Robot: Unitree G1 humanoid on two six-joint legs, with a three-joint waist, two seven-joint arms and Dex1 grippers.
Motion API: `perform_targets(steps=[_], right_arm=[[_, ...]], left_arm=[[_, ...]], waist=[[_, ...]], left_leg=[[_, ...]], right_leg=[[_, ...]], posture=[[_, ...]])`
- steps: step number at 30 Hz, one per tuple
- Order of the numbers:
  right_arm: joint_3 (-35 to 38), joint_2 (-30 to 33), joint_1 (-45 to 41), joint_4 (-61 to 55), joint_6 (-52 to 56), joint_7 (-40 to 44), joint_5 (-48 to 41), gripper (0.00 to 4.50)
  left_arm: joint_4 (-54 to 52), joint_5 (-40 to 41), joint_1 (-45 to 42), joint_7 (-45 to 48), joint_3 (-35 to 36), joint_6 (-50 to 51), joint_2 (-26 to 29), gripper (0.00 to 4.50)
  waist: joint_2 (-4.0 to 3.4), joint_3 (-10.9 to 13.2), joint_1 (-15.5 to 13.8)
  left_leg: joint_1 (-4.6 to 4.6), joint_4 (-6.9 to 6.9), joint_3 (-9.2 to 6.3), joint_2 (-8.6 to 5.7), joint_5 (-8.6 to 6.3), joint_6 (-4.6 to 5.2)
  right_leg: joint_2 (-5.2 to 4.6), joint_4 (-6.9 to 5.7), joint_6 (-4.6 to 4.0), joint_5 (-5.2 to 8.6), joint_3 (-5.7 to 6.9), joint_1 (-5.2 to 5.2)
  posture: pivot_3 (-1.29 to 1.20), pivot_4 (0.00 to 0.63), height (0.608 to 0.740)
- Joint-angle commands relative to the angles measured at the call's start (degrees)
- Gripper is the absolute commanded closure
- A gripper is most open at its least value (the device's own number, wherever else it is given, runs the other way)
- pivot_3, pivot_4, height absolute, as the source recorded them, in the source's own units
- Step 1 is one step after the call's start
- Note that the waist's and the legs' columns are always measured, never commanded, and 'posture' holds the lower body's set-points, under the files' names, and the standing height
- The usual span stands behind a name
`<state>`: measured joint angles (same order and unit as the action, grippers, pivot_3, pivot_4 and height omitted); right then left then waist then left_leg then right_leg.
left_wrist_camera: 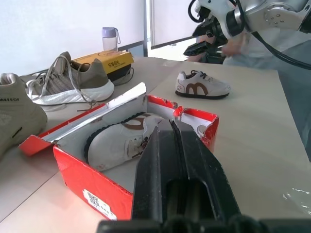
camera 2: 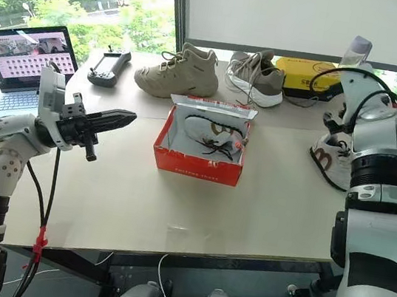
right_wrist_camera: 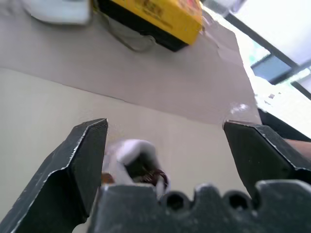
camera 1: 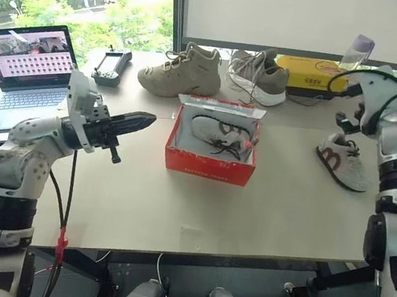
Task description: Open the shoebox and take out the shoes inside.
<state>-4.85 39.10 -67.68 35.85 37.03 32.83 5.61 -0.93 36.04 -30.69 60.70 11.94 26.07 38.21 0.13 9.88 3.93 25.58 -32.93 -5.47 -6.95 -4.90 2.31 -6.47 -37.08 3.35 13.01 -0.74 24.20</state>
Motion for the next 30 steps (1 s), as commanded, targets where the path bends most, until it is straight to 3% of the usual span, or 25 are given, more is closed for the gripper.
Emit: perform_targets(steps=[1, 5, 14, 20, 30], right_arm=[[-2.7, -4.1, 6.1, -27.8, 7.8, 17.5, -14.7, 0.05], [-6.9, -3.6, 8.8, -32.3, 7.9, 19.7, -13.7, 0.05], [-21.9, -8.3, -0.1, -4.9, -14.6, 16.5, 3.4, 0.05], [-24.6, -13.7, -4.0, 11.7, -25.7, 10.8, 10.5, 0.05], [-23.1, -21.2, -3.7, 28.3, -30.0, 8.6, 13.9, 0.05]], left_arm=[[-0.9, 0.2, -1.0, 0.1, 0.3, -0.8, 0.2, 4.5], [-0.9, 0.3, -1.1, 0.0, 0.1, -0.8, 0.1, 4.5], [-1.8, 0.7, -0.6, -0.7, 0.1, -0.5, -0.3, 4.5], [-3.2, 1.0, 0.8, -1.4, 0.8, 0.0, 0.1, 4.5], [-5.2, 1.6, 2.5, -2.6, 1.8, 0.7, 0.7, 4.5]], waist=[[0.0, 0.0, 0.5], [-0.01, 0.0, -0.6], [0.04, 0.0, -1.7], [0.05, 0.1, -1.2], [0.36, -0.1, -0.3]], left_leg=[[-0.02, -0.01, 0.01, 0.06, 0.0, 0.02], [0.0, -0.03, -0.12, 0.1, 0.0, 0.01], [0.0, -0.13, -0.1, -0.14, -0.04, -0.05], [0.02, 0.04, -0.1, -0.1, 0.03, -0.14], [-0.43, 0.08, -0.16, -0.04, 0.05, -0.24]], right_leg=[[0.04, -0.02, 0.0, 0.01, -0.04, 0.04], [0.08, -0.05, -0.02, 0.03, 0.08, 0.04], [-0.06, 0.29, 0.2, -0.26, 0.1, 0.06], [0.05, 0.06, 0.0, -0.24, 0.02, 0.1], [0.21, 0.02, -0.09, -0.24, 0.0, -0.08]], posture=[[0.0, 0.15, 0.732], [0.0, 0.15, 0.732], [0.0, 0.15, 0.732], [0.0, 0.15, 0.732], [0.0, 0.15, 0.732]])
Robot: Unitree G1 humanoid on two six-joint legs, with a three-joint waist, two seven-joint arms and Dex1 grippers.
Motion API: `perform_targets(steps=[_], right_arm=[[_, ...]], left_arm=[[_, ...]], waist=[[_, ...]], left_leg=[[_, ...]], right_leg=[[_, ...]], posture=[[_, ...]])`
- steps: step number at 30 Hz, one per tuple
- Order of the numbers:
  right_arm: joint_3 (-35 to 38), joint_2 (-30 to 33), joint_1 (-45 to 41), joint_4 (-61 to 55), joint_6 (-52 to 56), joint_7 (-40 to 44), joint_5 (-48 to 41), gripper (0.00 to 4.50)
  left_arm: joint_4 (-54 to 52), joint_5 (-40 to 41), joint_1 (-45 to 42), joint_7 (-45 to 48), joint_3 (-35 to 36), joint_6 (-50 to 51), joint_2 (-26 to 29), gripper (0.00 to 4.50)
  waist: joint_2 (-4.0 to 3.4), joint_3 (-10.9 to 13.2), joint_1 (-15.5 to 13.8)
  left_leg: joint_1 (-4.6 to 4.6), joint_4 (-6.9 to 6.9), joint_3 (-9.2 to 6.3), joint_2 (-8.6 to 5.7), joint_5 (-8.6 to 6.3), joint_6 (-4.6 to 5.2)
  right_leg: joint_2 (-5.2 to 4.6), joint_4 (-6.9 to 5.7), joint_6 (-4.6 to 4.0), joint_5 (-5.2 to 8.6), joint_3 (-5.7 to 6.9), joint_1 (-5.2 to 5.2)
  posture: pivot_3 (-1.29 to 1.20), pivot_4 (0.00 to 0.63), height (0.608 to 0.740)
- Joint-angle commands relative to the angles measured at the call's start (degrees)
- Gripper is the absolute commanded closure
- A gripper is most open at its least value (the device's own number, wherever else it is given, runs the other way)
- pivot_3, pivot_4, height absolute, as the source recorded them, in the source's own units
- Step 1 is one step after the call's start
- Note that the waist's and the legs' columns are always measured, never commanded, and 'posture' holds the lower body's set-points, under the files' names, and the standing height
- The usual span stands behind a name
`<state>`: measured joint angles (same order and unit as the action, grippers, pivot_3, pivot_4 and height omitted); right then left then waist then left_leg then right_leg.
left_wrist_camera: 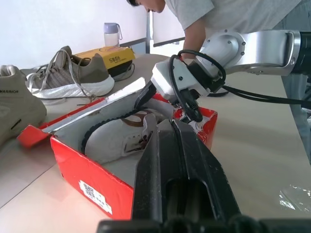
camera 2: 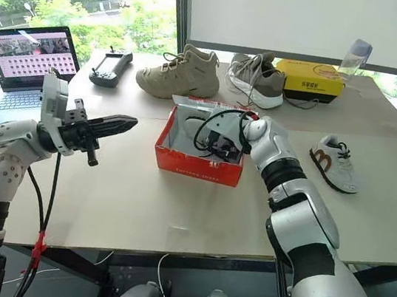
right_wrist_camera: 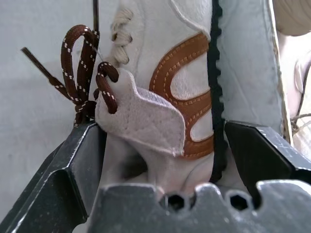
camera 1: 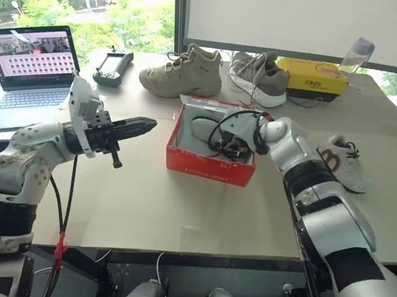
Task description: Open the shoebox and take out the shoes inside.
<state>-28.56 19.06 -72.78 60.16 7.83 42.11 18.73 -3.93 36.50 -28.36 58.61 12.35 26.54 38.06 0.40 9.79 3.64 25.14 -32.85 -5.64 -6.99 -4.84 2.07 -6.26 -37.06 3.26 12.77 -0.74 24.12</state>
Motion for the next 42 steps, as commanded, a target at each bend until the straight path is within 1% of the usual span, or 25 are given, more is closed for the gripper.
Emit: perform_targets(steps=[1, 7, 9, 10, 12, 16, 18, 19, 24, 29, 32, 36, 40, 42], right_arm=[[0.9, -1.4, 1.5, 4.8, -0.8, -1.1, 1.0, 0.05], [2.5, -2.3, 1.8, 7.3, -1.5, -2.1, 1.9, 0.05], [3.0, -2.4, 1.9, 7.5, -1.6, -2.0, 2.0, 0.55], [3.1, -2.4, 1.9, 7.6, -1.6, -2.0, 2.2, 0.73], [3.4, -2.4, 2.0, 7.6, -1.8, -1.8, 2.4, 1.48], [3.8, -2.8, 2.4, 7.4, -1.9, -0.7, 2.9, 2.8], [4.0, -2.9, 2.6, 7.1, -2.0, -0.3, 3.2, 3.36], [4.1, -3.0, 2.7, 6.9, -2.1, -0.3, 3.2, 3.57], [5.5, -2.9, 2.6, 5.4, -1.9, -0.9, 2.7, 3.57], [9.1, 0.2, 2.4, -6.6, 1.7, 3.4, -0.2, 3.57], [11.1, 2.5, 4.4, -17.9, 7.5, 7.1, -2.1, 3.57], [12.6, 4.9, 8.8, -32.7, 17.8, 10.7, -3.6, 3.57], [14.4, 5.8, 11.5, -41.9, 26.2, 11.6, -5.7, 3.57], [18.7, 6.0, 11.5, -44.8, 32.8, 10.6, -8.7, 3.57]], left_arm=[[-2.3, 1.2, 0.2, -0.6, 1.5, 0.3, 0.9, 4.5], [-2.7, 1.3, 0.6, -1.0, 1.6, 0.4, 1.1, 4.5], [-2.8, 1.4, 0.7, -1.0, 1.6, 0.4, 1.1, 4.5], [-2.8, 1.5, 0.7, -1.1, 1.5, 0.4, 1.2, 4.5], [-2.6, 1.5, 0.6, -1.0, 1.4, 0.3, 1.3, 4.5], [-2.3, 1.6, 0.2, -1.0, 1.1, 0.3, 1.2, 4.5], [-2.4, 1.6, 0.2, -1.0, 1.0, 0.3, 1.2, 4.5], [-2.3, 1.6, 0.2, -1.0, 1.0, 0.3, 1.2, 4.5], [-2.2, 1.5, 0.1, -1.0, 0.9, 0.2, 1.2, 4.5], [-2.3, 1.5, 0.2, -1.1, 0.9, 0.2, 1.2, 4.5], [-2.3, 1.4, 0.2, -1.1, 0.9, 0.1, 1.2, 4.5], [-2.1, 1.2, 0.1, -1.1, 0.6, -0.1, 1.1, 4.5], [-1.6, 1.0, -0.3, -0.9, 0.2, -0.3, 0.9, 4.5], [-1.3, 0.9, -0.5, -0.7, -0.1, -0.5, 0.8, 4.5]], waist=[[0.19, -0.1, 0.0], [0.44, -0.3, 0.2], [0.47, -0.4, 0.3], [0.47, -0.4, 0.2], [0.49, -0.4, 0.3], [0.5, -0.4, 0.3], [0.49, -0.4, 0.3], [0.5, -0.4, 0.3], [0.49, -0.4, 0.4], [0.48, -0.4, 0.3], [0.46, -0.4, 0.3], [0.39, -0.3, 0.2], [0.39, -0.3, 0.1], [0.39, -0.3, 0.1]], left_leg=[[-0.02, 0.0, -0.01, 0.0, 0.0, 0.0], [-0.2, 0.05, -0.02, 0.0, -0.01, -0.02], [-0.22, 0.05, -0.03, 0.0, -0.01, -0.02], [-0.22, 0.05, -0.03, 0.0, -0.01, -0.02], [-0.23, 0.06, -0.03, 0.0, -0.02, -0.03], [-0.23, 0.06, -0.03, 0.0, -0.02, -0.03], [-0.23, 0.07, -0.03, 0.0, -0.02, -0.03], [-0.23, 0.08, -0.03, 0.0, -0.02, -0.03], [-0.24, 0.14, -0.03, 0.01, -0.03, -0.04], [-0.22, 0.15, -0.03, 0.01, -0.03, -0.04], [-0.07, 0.18, -0.04, 0.0, -0.03, -0.04], [0.22, 0.18, -0.05, 0.0, -0.02, -0.04], [0.23, 0.17, -0.05, 0.01, -0.02, -0.04], [0.23, 0.17, -0.05, 0.02, -0.03, -0.04]], right_leg=[[0.0, -0.01, 0.0, 0.0, 0.0, -0.01], [0.01, -0.03, -0.02, 0.01, -0.02, -0.09], [0.01, -0.03, -0.03, 0.02, -0.03, -0.11], [0.01, -0.03, -0.03, 0.02, -0.04, -0.11], [0.01, -0.03, -0.04, 0.02, -0.04, -0.1], [0.01, -0.03, -0.04, 0.03, -0.04, -0.1], [0.01, -0.03, -0.05, 0.04, -0.04, -0.1], [0.01, -0.03, -0.06, 0.04, -0.04, -0.1], [0.01, -0.03, -0.11, 0.08, -0.05, -0.07], [0.0, -0.03, -0.1, 0.09, -0.05, -0.04], [-0.01, -0.02, -0.1, 0.1, -0.05, 0.09], [-0.01, -0.07, -0.11, 0.09, -0.04, 0.18], [-0.03, -0.06, -0.09, 0.1, -0.03, 0.17], [-0.07, -0.05, -0.08, 0.12, -0.01, 0.16]], posture=[[0.0, 0.15, 0.732], [0.0, 0.15, 0.732], [0.0, 0.15, 0.732], [0.0, 0.15, 0.732], [0.0, 0.15, 0.732], [0.0, 0.15, 0.732], [0.0, 0.15, 0.732], [0.0, 0.15, 0.732], [0.0, 0.15, 0.732], [0.0, 0.15, 0.732], [0.0, 0.15, 0.732], [0.0, 0.15, 0.732], [0.0, 0.15, 0.732], [0.0, 0.15, 0.732]])
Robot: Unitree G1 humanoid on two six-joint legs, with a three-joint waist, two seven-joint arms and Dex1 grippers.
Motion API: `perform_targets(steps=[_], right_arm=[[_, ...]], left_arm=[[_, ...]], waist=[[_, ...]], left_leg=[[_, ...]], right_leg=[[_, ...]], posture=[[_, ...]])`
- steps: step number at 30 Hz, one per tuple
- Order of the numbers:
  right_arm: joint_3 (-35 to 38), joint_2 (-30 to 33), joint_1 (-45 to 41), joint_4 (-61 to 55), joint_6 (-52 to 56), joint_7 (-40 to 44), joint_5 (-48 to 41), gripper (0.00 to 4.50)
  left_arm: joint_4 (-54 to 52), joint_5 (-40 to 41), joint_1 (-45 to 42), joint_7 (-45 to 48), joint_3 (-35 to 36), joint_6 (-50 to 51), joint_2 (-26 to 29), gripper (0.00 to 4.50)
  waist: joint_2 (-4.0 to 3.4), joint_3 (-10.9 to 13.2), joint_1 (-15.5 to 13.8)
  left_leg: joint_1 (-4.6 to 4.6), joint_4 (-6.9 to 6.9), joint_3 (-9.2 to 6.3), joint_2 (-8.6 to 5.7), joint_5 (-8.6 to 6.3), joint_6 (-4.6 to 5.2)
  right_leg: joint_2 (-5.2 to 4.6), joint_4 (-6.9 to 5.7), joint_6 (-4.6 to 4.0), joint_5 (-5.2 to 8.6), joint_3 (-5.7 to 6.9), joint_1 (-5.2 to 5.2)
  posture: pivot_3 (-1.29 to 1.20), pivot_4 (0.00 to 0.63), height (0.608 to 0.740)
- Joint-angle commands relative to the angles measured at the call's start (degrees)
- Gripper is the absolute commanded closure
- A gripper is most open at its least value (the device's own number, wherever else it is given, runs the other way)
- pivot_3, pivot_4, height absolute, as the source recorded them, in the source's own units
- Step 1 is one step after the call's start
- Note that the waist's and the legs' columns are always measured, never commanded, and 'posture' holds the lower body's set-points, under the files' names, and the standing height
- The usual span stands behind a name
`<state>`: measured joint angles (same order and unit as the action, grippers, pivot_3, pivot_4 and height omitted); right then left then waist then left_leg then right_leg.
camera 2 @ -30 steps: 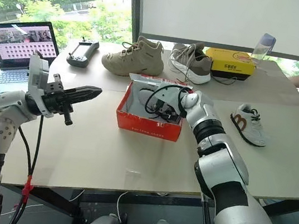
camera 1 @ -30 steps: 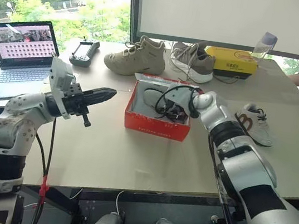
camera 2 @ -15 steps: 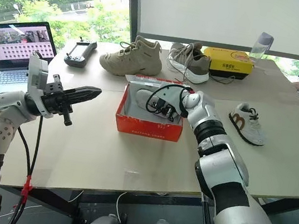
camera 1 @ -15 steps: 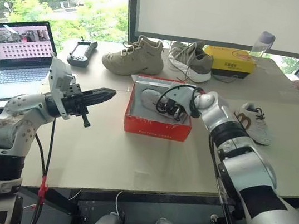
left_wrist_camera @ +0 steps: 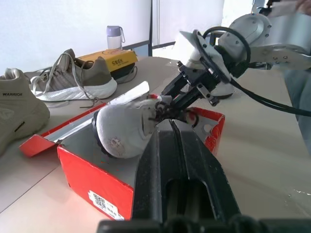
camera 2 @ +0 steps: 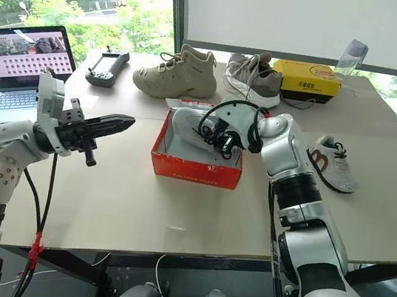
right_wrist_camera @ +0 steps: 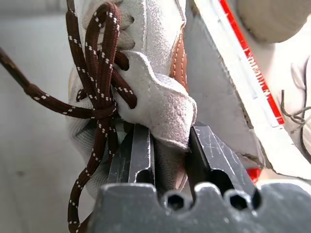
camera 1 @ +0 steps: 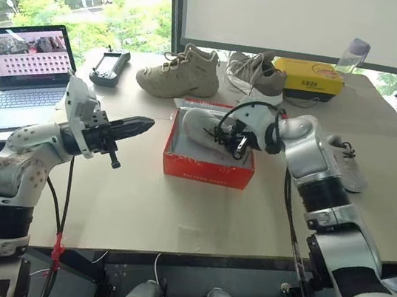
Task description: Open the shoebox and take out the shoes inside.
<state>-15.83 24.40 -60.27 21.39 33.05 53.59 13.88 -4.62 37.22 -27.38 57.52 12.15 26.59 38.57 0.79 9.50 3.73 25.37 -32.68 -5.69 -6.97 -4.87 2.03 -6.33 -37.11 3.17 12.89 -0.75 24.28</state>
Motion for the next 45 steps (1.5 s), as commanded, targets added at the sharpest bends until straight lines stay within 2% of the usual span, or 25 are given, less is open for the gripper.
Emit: perform_targets(steps=[1, 7, 11, 15, 19, 28, 34, 36, 37, 42, 45], right_arm=[[8.5, 1.0, -1.4, -6.8, 10.5, -1.6, -5.6, 3.57], [19.9, 4.8, -6.1, -6.3, 18.1, -7.7, -11.8, 3.57], [23.5, 9.4, -9.5, -1.8, 18.8, -12.2, -12.7, 3.57], [20.8, 15.3, -10.1, 4.3, 18.6, -14.4, -10.5, 3.57], [16.2, 19.9, -6.9, 12.9, 19.8, -13.7, -8.4, 3.57], [13.7, 19.9, -1.4, 25.4, 16.5, -13.8, -8.6, 3.57], [13.3, 19.4, -1.5, 34.1, 11.3, -18.2, -6.8, 3.57], [14.2, 18.9, -1.7, 36.2, 10.0, -18.8, -7.6, 2.98], [14.2, 18.8, -1.6, 37.0, 9.3, -18.9, -7.6, 2.83], [13.8, 18.4, -2.8, 38.0, 7.0, -21.2, -6.6, 1.07], [13.5, 19.1, -4.2, 35.7, 7.4, -21.6, -6.2, 1.07]], left_arm=[[-0.5, 0.3, -1.6, 0.5, 0.1, -0.5, 0.2, 4.5], [0.8, -0.1, -2.2, 1.3, -0.3, -1.0, 0.2, 4.5], [1.2, -0.3, -2.6, 1.5, -0.7, -1.2, 0.0, 4.5], [1.4, -0.4, -2.7, 1.7, -1.0, -1.3, -0.4, 4.5], [1.4, -0.9, -2.4, 2.0, -1.3, -1.7, -1.0, 4.5], [1.6, -1.2, -2.4, 2.3, -1.5, -1.8, -1.5, 4.5], [1.8, -1.3, -2.5, 2.5, -1.7, -1.8, -1.6, 4.5], [1.7, -1.2, -2.4, 2.5, -1.7, -1.7, -1.5, 4.5], [1.6, -1.3, -2.4, 2.6, -1.7, -1.7, -1.5, 4.5], [1.4, -1.2, -2.2, 2.6, -1.5, -1.5, -1.2, 4.5], [1.4, -1.2, -2.2, 2.7, -1.4, -1.5, -1.1, 4.5]], waist=[[0.0, 0.0, -0.2], [-0.02, 0.1, -1.4], [-0.02, 0.1, -1.6], [-0.01, 0.1, -1.7], [-0.01, 0.1, -1.5], [-0.34, 0.3, -1.1], [-0.33, 0.3, -1.3], [-0.29, 0.3, -1.3], [-0.25, 0.3, -1.3], [-0.21, 0.3, -1.2], [-0.21, 0.3, -1.1]], left_leg=[[0.0, 0.0, -0.01, 0.0, 0.0, 0.0], [0.18, -0.01, 0.0, -0.03, 0.0, 0.0], [0.22, -0.01, 0.01, -0.04, 0.0, 0.0], [0.22, -0.02, 0.02, -0.04, 0.0, 0.01], [0.25, -0.02, 0.07, -0.04, -0.01, 0.03], [0.27, -0.1, 0.16, 0.0, 0.02, 0.07], [0.21, -0.25, 0.15, 0.01, 0.0, 0.09], [0.2, -0.28, 0.15, 0.0, -0.01, 0.09], [0.19, -0.29, 0.15, 0.0, -0.01, 0.1], [0.19, -0.29, 0.14, 0.0, -0.02, 0.1], [0.19, -0.29, 0.14, 0.01, -0.02, 0.1]], right_leg=[[-0.02, 0.0, 0.01, 0.01, 0.01, 0.0], [-0.1, 0.04, 0.0, 0.0, 0.06, 0.11], [-0.13, 0.07, 0.0, 0.01, 0.08, 0.12], [-0.19, 0.14, 0.0, 0.04, 0.15, 0.04], [-0.24, 0.21, 0.0, 0.05, 0.14, 0.03], [-0.2, 0.15, 0.01, 0.04, 0.08, 0.03], [-0.16, 0.18, 0.09, 0.02, 0.14, -0.16], [-0.17, 0.22, 0.19, 0.04, 0.15, -0.2], [-0.17, 0.23, 0.22, 0.05, 0.15, -0.22], [-0.15, 0.24, 0.19, 0.04, 0.16, -0.22], [-0.15, 0.23, 0.2, 0.05, 0.13, -0.2]], posture=[[0.0, 0.15, 0.732], [0.0, 0.15, 0.732], [0.0, 0.15, 0.732], [0.0, 0.15, 0.732], [0.0, 0.15, 0.732], [0.0, 0.15, 0.732], [0.0, 0.15, 0.732], [0.0, 0.15, 0.732], [0.0, 0.15, 0.732], [0.0, 0.15, 0.732], [0.0, 0.15, 0.732]])
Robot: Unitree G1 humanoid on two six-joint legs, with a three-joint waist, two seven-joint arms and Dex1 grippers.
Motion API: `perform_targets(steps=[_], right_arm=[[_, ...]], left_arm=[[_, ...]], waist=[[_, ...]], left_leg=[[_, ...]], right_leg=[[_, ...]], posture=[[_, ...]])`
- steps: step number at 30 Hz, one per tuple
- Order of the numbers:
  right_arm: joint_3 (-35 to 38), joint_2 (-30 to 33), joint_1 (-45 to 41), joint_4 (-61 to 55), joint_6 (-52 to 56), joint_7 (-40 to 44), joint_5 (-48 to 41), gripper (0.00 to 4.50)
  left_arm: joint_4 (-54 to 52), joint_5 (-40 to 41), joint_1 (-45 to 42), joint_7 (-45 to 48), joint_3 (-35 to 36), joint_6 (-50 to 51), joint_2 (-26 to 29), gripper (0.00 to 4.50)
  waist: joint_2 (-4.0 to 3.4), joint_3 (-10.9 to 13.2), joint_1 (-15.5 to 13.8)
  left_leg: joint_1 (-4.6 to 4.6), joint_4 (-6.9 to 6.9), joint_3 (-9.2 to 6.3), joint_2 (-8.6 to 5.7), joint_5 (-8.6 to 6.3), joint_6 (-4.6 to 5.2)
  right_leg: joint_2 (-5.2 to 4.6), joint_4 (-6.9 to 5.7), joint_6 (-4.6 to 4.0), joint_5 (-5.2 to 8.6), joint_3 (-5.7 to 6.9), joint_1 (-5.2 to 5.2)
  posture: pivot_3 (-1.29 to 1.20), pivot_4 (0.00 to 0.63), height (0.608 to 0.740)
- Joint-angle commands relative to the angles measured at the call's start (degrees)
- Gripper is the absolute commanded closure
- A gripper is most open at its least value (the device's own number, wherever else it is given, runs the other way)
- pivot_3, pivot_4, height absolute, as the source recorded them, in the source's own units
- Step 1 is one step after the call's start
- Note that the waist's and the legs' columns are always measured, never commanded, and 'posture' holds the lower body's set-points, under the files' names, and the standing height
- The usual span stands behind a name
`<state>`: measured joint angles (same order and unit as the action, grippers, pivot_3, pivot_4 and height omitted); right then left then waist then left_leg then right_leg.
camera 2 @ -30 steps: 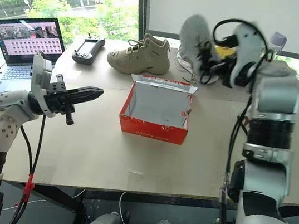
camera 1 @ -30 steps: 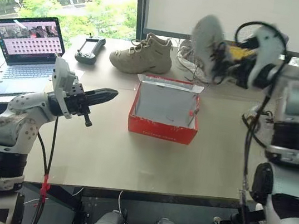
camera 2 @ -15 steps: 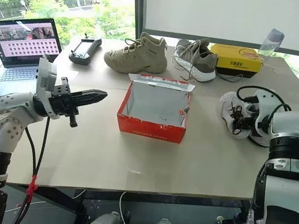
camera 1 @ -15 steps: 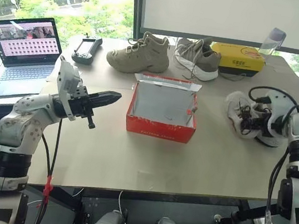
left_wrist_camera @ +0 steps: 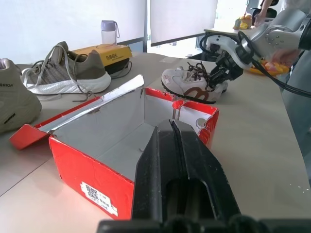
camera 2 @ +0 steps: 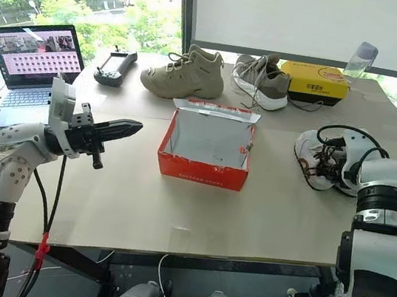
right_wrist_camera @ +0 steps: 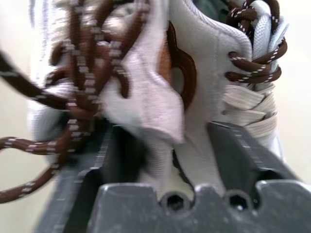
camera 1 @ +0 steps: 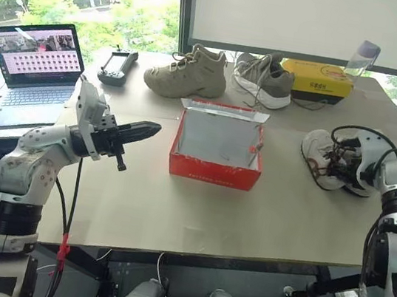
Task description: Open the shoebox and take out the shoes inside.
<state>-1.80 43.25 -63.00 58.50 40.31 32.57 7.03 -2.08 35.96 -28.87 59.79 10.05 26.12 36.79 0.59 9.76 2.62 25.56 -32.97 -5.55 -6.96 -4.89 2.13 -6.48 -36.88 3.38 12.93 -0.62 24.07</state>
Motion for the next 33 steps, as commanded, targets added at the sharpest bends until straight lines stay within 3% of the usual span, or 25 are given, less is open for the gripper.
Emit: perform_targets(steps=[1, 15, 21, 23, 27, 31, 33], right_arm=[[-1.0, 0.6, -1.8, -2.7, 0.7, -0.2, 1.1, 1.07], [-3.5, 8.2, -2.7, -27.2, 11.6, 6.9, 2.0, 1.07], [3.5, 2.9, 1.5, -42.2, 8.7, 6.6, -5.5, 1.07], [8.3, -1.0, 4.6, -48.1, 8.0, 4.0, -8.6, 1.07], [9.9, -3.7, 14.3, -58.4, 4.3, -1.1, -7.4, 1.07], [13.8, -8.0, 23.1, -65.1, 4.6, -9.6, -6.7, 1.07], [11.4, -6.7, 28.1, -66.3, 2.8, -12.7, -2.5, 1.07]], left_arm=[[-1.1, 0.1, -0.7, 0.4, 0.8, -1.0, 0.8, 4.5], [0.0, -0.4, -1.8, 0.9, 0.7, -1.4, 0.9, 4.5], [0.1, -2.2, -1.4, 0.0, 0.0, -2.9, 0.4, 4.5], [0.1, -3.3, -1.4, -3.0, 0.4, -3.4, -0.9, 4.5], [1.3, -8.8, -1.4, -13.8, 2.0, -5.9, -3.7, 4.5], [1.5, -13.1, -1.3, -33.3, 8.4, -3.6, -7.7, 4.5], [0.5, -15.3, 0.6, -41.4, 11.6, -3.4, -9.5, 4.5]], waist=[[-0.01, 0.0, 0.0], [-0.19, 0.1, -0.2], [-0.19, 0.1, 0.1], [-0.19, 0.1, 0.1], [-0.18, 0.1, -1.1], [-0.18, 0.1, -2.2], [-0.18, 0.1, -2.2]], left_leg=[[0.0, 0.0, 0.0, 0.0, 0.0, 0.0], [0.1, 0.05, 0.0, -0.02, -0.01, 0.0], [0.12, 0.06, 0.01, 0.01, -0.02, 0.0], [0.11, 0.06, 0.0, 0.06, -0.02, 0.0], [0.11, -0.01, -0.05, 0.06, -0.01, 0.02], [0.29, -0.19, -0.09, -0.04, -0.02, 0.04], [0.35, -0.32, -0.12, -0.04, -0.05, 0.07]], right_leg=[[0.0, -0.01, 0.0, 0.0, -0.01, 0.02], [-0.06, -0.04, 0.04, 0.05, -0.02, 0.16], [-0.07, -0.05, 0.08, 0.09, -0.06, 0.21], [-0.04, -0.05, 0.06, 0.08, -0.06, 0.2], [-0.07, -0.1, -0.01, 0.03, -0.02, 0.13], [-0.06, -0.1, 0.08, -0.02, -0.02, 0.19], [-0.05, -0.12, 0.13, -0.06, -0.04, 0.21]], posture=[[0.0, 0.15, 0.732], [0.0, 0.15, 0.732], [0.0, 0.15, 0.732], [0.0, 0.15, 0.732], [0.0, 0.15, 0.732], [0.0, 0.15, 0.732], [0.0, 0.15, 0.732]])
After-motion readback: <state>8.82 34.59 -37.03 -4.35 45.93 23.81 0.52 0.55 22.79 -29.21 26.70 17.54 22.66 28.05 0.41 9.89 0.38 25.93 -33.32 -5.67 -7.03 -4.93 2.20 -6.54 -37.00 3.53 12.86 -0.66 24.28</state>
